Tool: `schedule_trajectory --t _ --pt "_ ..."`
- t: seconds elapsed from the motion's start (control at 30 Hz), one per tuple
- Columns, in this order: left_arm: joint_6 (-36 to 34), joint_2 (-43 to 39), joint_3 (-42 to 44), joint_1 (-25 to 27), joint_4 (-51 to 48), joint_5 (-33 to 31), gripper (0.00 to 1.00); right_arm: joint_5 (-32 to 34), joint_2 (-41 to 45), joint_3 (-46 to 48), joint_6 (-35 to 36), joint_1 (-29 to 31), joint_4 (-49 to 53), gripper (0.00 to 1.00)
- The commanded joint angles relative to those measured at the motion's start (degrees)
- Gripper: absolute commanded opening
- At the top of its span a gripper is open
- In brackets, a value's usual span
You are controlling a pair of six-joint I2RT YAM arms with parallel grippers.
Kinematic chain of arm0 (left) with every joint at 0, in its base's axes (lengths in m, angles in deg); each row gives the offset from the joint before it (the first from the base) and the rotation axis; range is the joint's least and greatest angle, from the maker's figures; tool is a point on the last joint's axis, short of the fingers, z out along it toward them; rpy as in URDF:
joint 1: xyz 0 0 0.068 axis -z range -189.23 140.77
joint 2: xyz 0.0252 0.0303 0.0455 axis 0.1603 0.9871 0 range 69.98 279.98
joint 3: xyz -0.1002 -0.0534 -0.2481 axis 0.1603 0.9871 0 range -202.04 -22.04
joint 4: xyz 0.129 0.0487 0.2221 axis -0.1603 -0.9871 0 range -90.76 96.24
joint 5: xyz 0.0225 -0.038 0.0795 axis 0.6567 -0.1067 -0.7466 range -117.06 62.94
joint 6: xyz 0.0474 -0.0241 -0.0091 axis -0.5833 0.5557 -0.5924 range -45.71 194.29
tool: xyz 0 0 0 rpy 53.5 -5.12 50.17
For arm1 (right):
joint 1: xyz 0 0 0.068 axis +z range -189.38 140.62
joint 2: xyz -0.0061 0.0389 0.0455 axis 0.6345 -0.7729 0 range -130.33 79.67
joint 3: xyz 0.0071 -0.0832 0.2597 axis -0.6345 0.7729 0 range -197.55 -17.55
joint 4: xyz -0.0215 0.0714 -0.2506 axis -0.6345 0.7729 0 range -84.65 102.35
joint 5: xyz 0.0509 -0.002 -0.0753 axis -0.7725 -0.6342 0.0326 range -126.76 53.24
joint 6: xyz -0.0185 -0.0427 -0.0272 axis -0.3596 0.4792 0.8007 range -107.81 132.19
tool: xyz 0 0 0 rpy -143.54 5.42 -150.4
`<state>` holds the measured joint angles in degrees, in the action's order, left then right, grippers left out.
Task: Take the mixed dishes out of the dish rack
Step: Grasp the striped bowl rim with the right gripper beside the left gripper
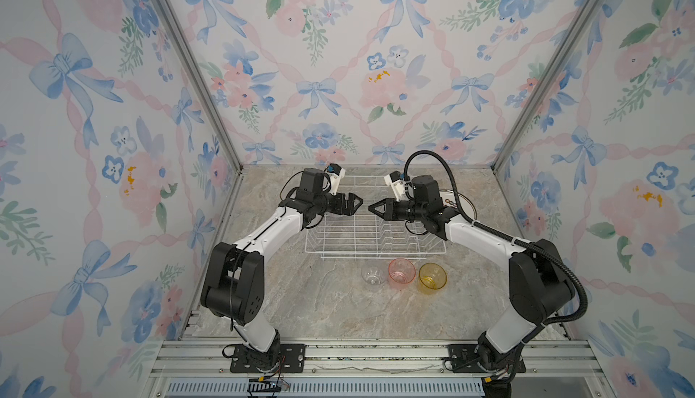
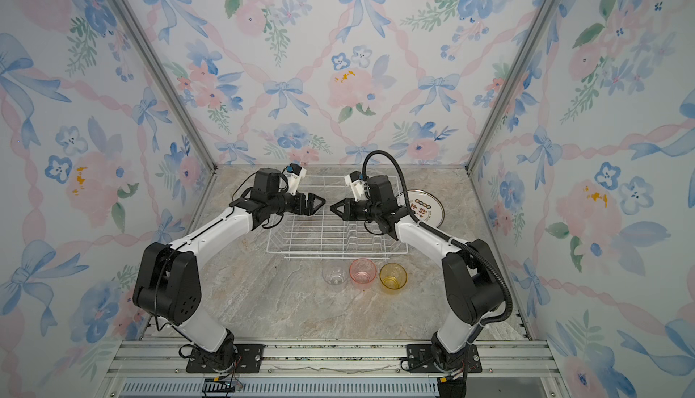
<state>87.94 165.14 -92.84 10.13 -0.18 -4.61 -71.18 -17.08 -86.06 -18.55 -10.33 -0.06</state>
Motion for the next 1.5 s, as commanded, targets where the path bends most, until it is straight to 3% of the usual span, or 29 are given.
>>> schedule_trajectory --t 0.0,0.2,0.43,0.5,1.37,1.47 --pt "-2.48 1.73 -2.60 0.70 -2.19 -9.36 0.98 1.27 -0.37 -2.71 3.36 0.56 4.35 0.14" --pt "-5.26 6.67 -7.77 1.28 -6.12 -18.27 0.98 1.19 -1.10 -3.73 3.81 -0.24 5.33 0.15" --pt "-7.48 13.62 -13.01 1.31 -10.21 -24.42 0.80 0.48 -1.71 -4.51 3.89 -1.58 5.41 0.15" --pt "-7.61 15.24 -14.19 1.22 -10.97 -24.87 0.74 0.32 -1.91 -4.69 3.93 -1.93 5.41 0.15" --pt "-9.08 23.47 -21.23 0.71 -15.19 -25.86 0.64 -3.00 -5.88 -5.53 1.56 -3.68 2.07 0.15" --pt "-9.22 23.67 -21.46 0.74 -15.13 -25.62 0.60 -3.43 -6.55 -5.99 1.10 -3.61 1.66 0.16"
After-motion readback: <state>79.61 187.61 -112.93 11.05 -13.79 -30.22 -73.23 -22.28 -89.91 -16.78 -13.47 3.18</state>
